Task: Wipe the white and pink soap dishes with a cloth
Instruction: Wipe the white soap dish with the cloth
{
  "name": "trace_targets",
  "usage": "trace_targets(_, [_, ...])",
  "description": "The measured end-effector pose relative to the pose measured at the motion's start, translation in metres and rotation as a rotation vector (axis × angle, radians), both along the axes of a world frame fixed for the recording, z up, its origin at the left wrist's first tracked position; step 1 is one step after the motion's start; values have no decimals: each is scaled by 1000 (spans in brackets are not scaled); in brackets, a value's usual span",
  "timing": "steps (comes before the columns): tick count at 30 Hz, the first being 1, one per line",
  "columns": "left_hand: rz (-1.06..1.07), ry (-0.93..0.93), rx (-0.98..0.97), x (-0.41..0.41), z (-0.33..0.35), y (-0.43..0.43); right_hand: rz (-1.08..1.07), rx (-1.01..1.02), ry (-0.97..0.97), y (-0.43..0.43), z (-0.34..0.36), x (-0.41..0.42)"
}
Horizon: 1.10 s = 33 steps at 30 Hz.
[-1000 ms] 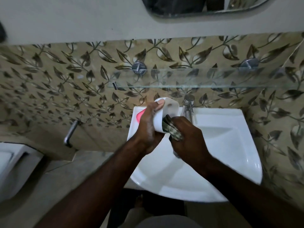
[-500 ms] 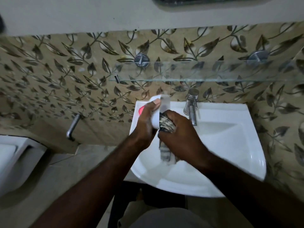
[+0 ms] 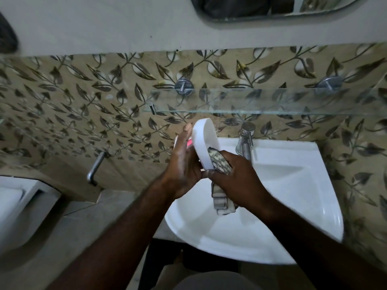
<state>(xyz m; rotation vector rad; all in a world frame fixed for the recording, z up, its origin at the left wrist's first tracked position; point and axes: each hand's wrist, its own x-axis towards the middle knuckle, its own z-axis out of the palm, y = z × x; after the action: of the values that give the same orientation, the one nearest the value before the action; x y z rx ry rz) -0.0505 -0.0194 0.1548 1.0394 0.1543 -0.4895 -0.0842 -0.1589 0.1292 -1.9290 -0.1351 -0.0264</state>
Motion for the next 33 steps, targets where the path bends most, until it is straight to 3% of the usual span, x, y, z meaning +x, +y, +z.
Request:
trace_targets(5, [281, -150, 125, -7, -16, -17, 58, 117, 24, 24, 10, -14])
trace_targets(7, [332, -97, 91, -6, -17, -12, 74, -58, -129, 26, 3, -23])
trace_targets(11, [214, 24, 41, -1, -16, -2, 216, -558, -510, -3, -14, -18])
trace_targets(13, [195, 36, 55, 0, -12, -6, 185, -651, -582, -8, -15, -18])
trace_targets(15, [227, 5, 69, -3, -12, -12, 125, -554, -438, 2, -7, -21])
trace_targets(17, [293, -50, 64, -9, -18, -19, 89, -251, -91, 16, 4, -23])
trace_targets(19, [332, -98, -39, -13, -24, -20, 74, -23, 42, 25, 5, -24])
trace_targets(21, [331, -122, -51, -9, -24, -19, 78, -65, -96, 21, 0, -28])
trace_targets(25, [180, 41, 88, 2, -18, -16, 181, -646, -575, -10, -20, -18])
trace_targets(26, [128, 76, 83, 5, -18, -15, 186, -702, -642, -16, -23, -15])
trace_targets(28, [95, 82, 93, 8, -13, -16, 152, -609, -575, -14, -17, -14])
trace_targets(31, [229, -63, 198, 10, -17, -22, 60, -231, -186, 9, -4, -18])
trace_targets(33, [328, -193, 207, 6, -22, -28, 10, -12, -34, 18, -4, -19])
